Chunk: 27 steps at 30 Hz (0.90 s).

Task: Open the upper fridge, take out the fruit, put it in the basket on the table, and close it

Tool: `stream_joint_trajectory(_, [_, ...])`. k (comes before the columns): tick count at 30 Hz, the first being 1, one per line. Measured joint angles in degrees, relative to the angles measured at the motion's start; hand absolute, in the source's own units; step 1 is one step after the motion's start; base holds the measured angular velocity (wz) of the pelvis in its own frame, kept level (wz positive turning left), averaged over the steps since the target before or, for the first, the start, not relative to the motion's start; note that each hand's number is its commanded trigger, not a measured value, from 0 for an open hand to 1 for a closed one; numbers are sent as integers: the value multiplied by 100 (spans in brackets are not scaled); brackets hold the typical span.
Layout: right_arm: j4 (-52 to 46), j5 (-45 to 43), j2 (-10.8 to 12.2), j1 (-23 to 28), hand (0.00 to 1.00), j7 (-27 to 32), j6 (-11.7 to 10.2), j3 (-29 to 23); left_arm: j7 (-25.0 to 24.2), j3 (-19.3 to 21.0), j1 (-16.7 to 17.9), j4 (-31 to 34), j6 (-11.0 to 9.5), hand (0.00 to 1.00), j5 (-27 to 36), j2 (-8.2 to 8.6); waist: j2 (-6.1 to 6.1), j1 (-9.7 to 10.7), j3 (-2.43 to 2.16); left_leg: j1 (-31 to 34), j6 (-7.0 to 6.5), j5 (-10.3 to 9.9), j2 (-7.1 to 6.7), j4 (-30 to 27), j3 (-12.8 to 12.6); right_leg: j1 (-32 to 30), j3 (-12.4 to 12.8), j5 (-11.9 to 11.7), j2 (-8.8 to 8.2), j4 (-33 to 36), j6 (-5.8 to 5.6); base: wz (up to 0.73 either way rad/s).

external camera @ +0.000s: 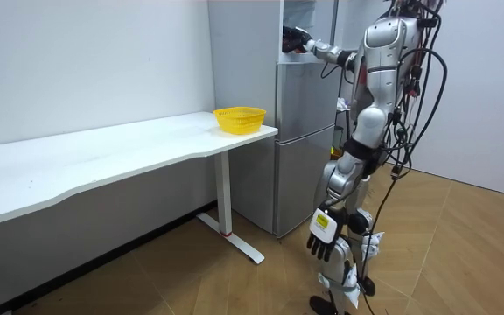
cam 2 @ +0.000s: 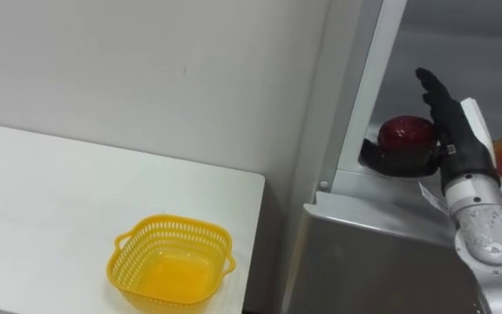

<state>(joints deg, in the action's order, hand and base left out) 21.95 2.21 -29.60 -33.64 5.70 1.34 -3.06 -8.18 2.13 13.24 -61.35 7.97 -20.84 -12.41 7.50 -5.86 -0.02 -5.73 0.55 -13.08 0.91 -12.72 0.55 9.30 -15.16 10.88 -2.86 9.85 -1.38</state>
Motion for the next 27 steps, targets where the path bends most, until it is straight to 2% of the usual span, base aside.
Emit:
stream_joint_trajectory(4, [129,151,-4,-25,0,-310,18,22,-4,-1,-14,3,97,0,0,-35,9,20,5,-33,0,0,0,0,16,32,6,0,1,-1,0,1])
stream_joint_trajectory(7, [173,197,-4,-29,0,-527,106,28,-11,1,-37,17,162,0,0,-39,30,28,22,-73,0,-2,3,43,8,59,13,0,3,-1,0,-1])
stream_joint_trajectory(12, [250,166,-9,-140,0,-903,220,52,-76,7,-54,74,245,0,-9,-38,47,73,18,-77,0,-4,9,52,-18,52,32,-6,11,-2,9,-2])
stream_joint_trajectory(16, [652,168,-34,-413,0,-1201,270,43,-100,10,-104,75,324,0,-5,-38,44,99,15,-82,0,-3,11,3,-25,49,20,-14,12,-1,23,0])
stream_joint_trajectory(17, [751,167,-34,-523,14,-1291,316,46,-100,10,-119,75,342,0,-5,-38,41,97,13,-83,0,-3,13,1,-27,50,19,-16,13,-1,26,0])
stream_joint_trajectory(18, [825,167,-34,-578,53,-1329,329,49,-100,10,-124,75,347,0,-5,-38,36,99,10,-85,0,-3,14,0,-28,51,19,-17,13,-1,27,0])
stream_joint_trajectory(19, [955,167,-46,-652,80,-1407,363,47,-99,9,-134,75,355,0,-5,-38,29,99,-3,-90,1,-3,15,0,-29,56,19,-18,14,0,30,0])
stream_joint_trajectory(20, [1055,168,-49,-703,95,-1465,370,49,-99,9,-134,75,366,0,-5,-36,16,98,-15,-97,0,-3,16,-2,-29,63,19,-20,15,0,32,0])
stream_joint_trajectory(21, [1086,168,-49,-713,100,-1475,373,50,-99,9,-134,75,375,0,-5,-36,13,96,-27,-97,1,-3,16,-2,-29,63,18,-21,14,0,33,0])
stream_joint_trajectory(23, [1143,166,-49,-716,100,-1511,380,57,-98,7,-130,73,427,0,-5,-36,-10,87,-53,-106,1,-2,15,-4,-28,74,20,-22,14,0,35,0])
stream_joint_trajectory(27, [1313,177,-50,-811,100,-1515,384,-2,-94,3,-122,69,502,0,2,-36,-30,84,-56,-127,1,-2,16,-3,-29,89,54,-22,14,0,36,0])
